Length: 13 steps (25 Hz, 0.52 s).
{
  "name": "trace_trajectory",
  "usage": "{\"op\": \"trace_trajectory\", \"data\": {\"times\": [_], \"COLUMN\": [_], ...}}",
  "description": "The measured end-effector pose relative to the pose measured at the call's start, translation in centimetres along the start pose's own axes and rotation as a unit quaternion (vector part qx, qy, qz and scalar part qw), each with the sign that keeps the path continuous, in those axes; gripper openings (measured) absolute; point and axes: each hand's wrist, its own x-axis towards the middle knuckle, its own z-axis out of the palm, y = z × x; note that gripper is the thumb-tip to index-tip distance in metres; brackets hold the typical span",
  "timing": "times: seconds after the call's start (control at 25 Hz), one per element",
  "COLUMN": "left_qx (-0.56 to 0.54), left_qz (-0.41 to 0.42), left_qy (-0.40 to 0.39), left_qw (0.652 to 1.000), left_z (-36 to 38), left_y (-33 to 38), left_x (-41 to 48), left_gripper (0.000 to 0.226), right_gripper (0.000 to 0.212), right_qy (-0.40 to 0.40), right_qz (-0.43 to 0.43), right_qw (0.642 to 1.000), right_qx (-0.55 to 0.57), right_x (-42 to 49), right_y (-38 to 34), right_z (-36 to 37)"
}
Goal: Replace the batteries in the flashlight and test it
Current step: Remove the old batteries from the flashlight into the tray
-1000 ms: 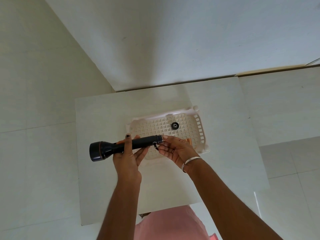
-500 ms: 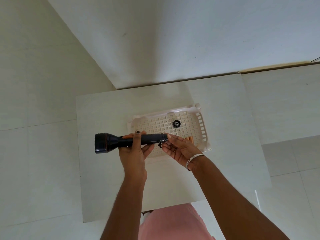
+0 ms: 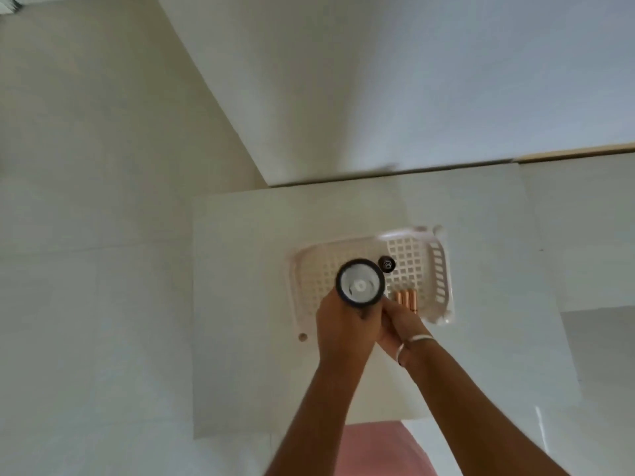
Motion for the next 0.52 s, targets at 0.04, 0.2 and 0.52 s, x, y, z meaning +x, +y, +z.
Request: {"op": "trace_trajectory", "data": {"times": [0.04,0.2,0.52], "left_qx": [-0.029,-0.085,-0.141], "left_qz": [0.025,0.059,0.027], "left_qy": [0.02,0.049,0.05], "left_qw": [0.999,0.993,0.988], "left_z": [-0.3,-1.4,-2.0], "left_y": [-0.2,-0.3,-1.1], "left_x": [0.4,0.3,-0.1], "left_gripper": [0.025,0.023,0.022], "right_gripper": [0.033,0.02,0.024], "right_qy": [-0.025,-0.044,-0.032], "right_qz": [-0.009,0.011,0.036], "right_qw": [0.999,0.999,0.999], "right_qx": [0.031,-0.008,-0.019], "right_x": [-0.1,0.0,0.1], "right_y": [-0.7,-1.7,-1.1], "right_z": [0.3,2.5,3.2]}}
